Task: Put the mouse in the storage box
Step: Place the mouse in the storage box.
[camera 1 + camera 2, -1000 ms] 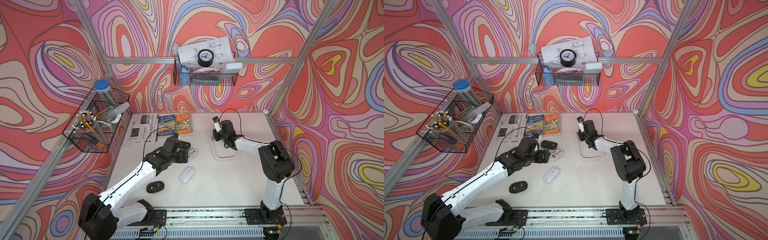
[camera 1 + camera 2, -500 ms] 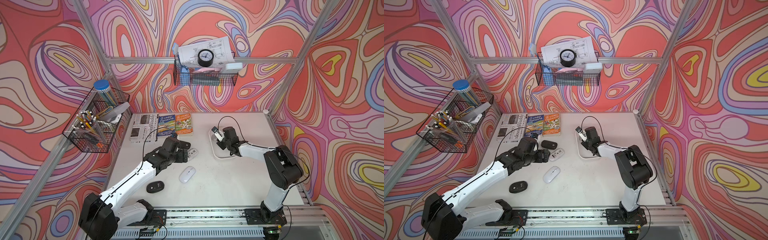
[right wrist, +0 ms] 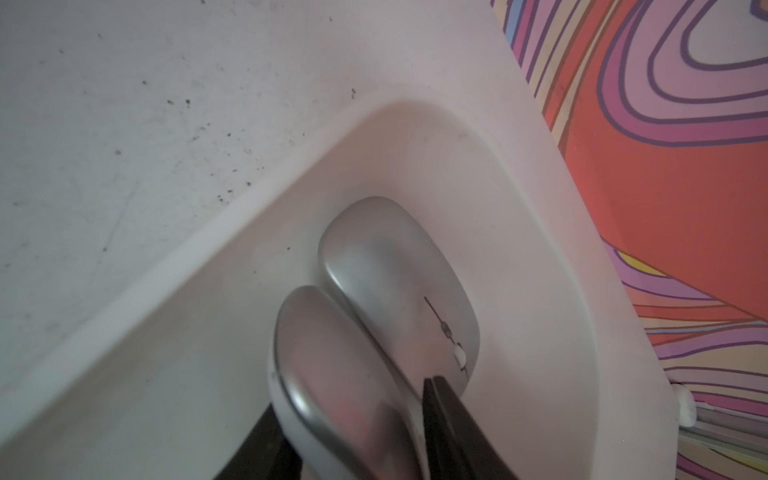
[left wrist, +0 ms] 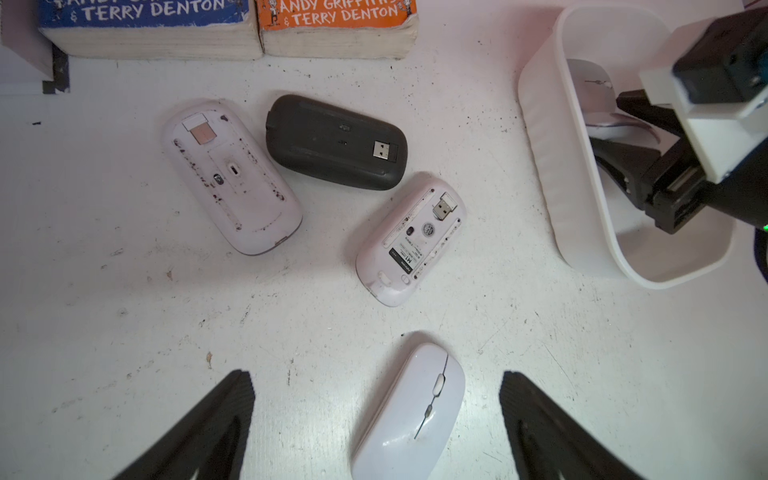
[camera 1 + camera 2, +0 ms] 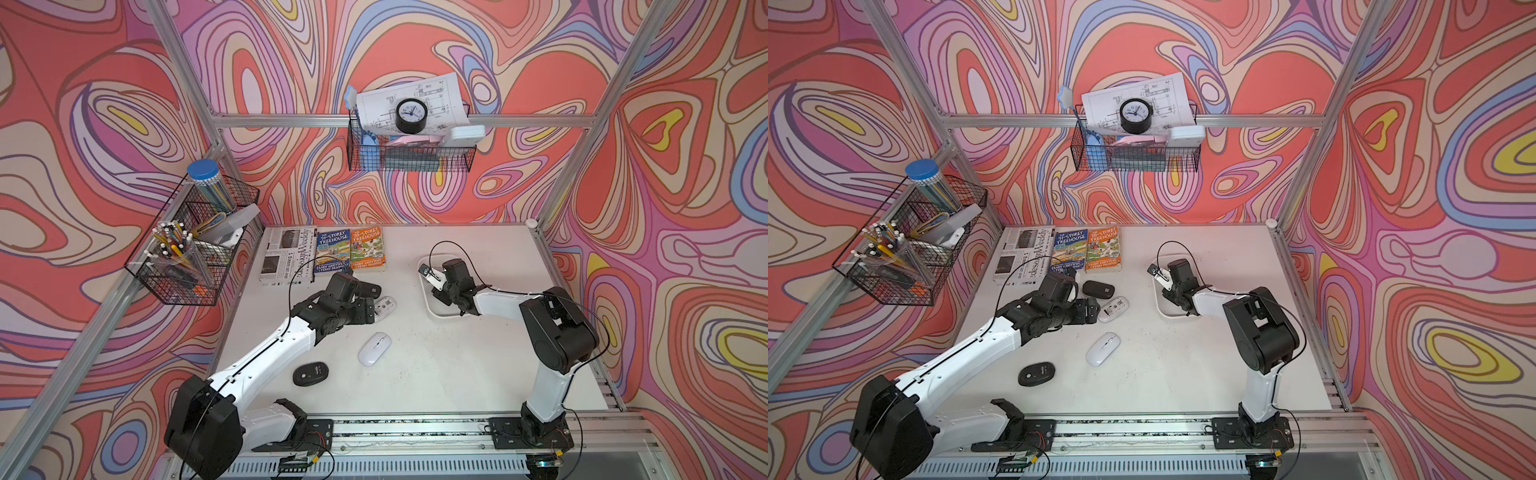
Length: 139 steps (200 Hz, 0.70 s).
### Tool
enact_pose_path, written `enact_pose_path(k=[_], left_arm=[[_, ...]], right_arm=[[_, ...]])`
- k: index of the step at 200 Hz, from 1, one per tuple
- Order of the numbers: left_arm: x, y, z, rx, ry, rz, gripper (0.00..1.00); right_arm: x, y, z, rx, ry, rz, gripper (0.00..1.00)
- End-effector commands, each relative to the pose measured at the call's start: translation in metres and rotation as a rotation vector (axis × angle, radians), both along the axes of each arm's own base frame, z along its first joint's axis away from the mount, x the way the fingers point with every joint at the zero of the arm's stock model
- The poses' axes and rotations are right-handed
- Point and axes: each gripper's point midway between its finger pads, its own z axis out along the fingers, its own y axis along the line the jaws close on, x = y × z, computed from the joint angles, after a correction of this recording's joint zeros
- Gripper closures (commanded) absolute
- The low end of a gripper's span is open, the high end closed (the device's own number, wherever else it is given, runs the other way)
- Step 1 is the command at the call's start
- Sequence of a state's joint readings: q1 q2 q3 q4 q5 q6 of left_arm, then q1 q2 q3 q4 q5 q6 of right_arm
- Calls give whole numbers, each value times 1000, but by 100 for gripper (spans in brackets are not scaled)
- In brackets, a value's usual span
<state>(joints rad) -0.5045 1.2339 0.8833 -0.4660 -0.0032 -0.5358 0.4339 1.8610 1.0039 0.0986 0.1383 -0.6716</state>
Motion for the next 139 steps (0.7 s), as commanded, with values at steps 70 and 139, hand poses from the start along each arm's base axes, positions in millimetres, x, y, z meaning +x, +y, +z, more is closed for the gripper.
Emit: enact_pose_path(k=[70, 139], left_arm=[[5, 9, -3, -57, 61, 74, 9], [21, 31, -21, -63, 165, 216, 10]], right_arm=[[-21, 21, 16, 141, 33, 62, 26], [3, -2, 108, 443, -135, -216, 16]])
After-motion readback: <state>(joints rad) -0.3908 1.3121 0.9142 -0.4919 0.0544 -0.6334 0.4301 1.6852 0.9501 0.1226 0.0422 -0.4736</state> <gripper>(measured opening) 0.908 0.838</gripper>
